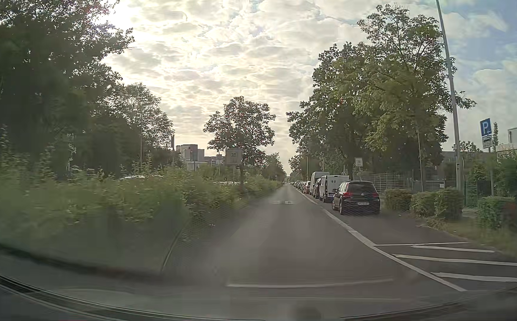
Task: Follow the waypoints while adhering to traffic rules and regulations
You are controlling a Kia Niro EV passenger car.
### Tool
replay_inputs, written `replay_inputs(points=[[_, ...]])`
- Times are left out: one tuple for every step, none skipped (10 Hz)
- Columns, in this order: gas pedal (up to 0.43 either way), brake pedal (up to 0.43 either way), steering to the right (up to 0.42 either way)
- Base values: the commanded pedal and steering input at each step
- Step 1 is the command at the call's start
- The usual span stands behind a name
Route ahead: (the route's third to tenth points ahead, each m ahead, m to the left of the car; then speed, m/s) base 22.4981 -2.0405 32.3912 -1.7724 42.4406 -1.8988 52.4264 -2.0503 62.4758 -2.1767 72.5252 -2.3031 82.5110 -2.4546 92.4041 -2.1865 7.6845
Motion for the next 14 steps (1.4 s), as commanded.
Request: replay_inputs(points=[[0.260,0.030,0.010],[0.260,0.030,0.010],[0.260,0.030,0.011],[0.260,0.030,0.011],[0.260,0.030,0.012],[0.260,0.030,0.011],[0.260,0.030,0.011],[0.260,0.030,0.011],[0.260,0.030,0.012],[0.260,0.030,0.011],[0.260,0.030,0.011],[0.260,0.030,0.011],[0.260,0.030,0.010],[0.260,0.030,0.009]])
